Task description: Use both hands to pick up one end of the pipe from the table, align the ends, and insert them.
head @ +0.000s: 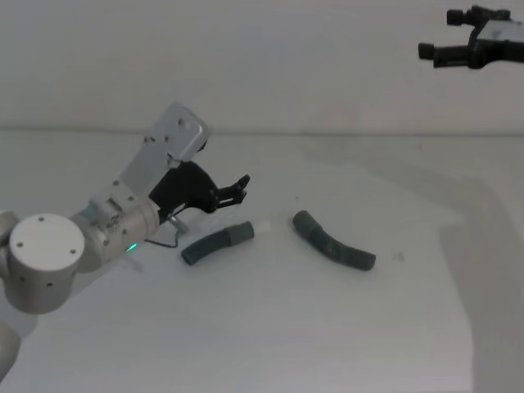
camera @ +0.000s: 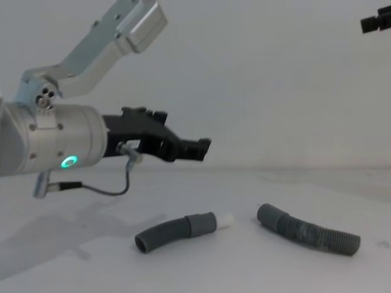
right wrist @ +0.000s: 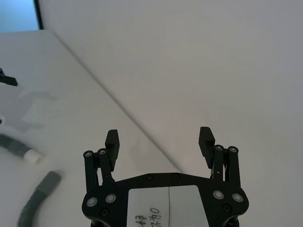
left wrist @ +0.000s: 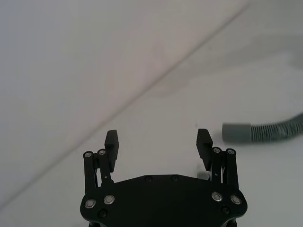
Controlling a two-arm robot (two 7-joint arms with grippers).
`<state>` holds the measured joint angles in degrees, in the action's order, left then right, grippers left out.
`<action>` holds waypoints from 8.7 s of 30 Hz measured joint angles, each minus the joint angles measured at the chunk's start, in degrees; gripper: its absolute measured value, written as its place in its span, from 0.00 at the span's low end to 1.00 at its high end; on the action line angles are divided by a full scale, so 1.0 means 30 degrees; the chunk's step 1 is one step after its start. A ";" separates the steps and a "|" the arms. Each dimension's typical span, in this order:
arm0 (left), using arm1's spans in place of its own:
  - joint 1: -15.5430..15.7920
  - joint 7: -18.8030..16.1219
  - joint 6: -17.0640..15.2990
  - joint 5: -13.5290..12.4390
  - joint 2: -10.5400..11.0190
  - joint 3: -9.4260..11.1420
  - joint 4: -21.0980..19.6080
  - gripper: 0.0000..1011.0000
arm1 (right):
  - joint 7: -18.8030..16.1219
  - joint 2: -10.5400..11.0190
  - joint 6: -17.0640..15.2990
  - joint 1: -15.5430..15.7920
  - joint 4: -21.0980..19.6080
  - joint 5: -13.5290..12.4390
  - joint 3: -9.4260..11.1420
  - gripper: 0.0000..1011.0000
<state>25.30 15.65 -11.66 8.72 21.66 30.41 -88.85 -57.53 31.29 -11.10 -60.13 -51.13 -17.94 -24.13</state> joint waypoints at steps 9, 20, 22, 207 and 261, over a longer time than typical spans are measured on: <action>-0.0848 0.0324 -0.1643 0.0438 0.0664 -0.0582 -0.0801 0.99 | -0.2287 0.0028 -0.0947 -0.1702 0.1650 -0.0209 -0.0630 0.99; -0.1563 0.0183 -0.2226 0.0578 0.0729 -0.1009 -0.1232 0.99 | -0.3215 0.0283 -0.2786 -0.1729 0.1084 -0.1244 -0.0520 0.99; -0.1670 0.0037 -0.2218 0.0564 0.0643 -0.1077 -0.1239 0.99 | -0.3194 0.0324 -0.3153 -0.1607 0.0730 -0.1397 -0.0451 0.99; -0.1511 0.2659 -0.0699 0.1738 0.0110 -0.1733 0.1208 0.99 | 0.5058 0.0106 -1.0800 0.5025 -0.7157 -0.2225 -0.5300 0.99; -0.1510 0.2659 -0.0699 0.1737 0.0109 -0.1732 0.1208 0.99 | 0.6046 -0.0559 -1.0563 0.5086 -0.6347 -0.2183 -0.6615 0.99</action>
<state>20.77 23.62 -13.75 13.93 21.99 25.22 -85.23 -39.39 29.61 -42.79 -44.87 -70.17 -24.49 -43.97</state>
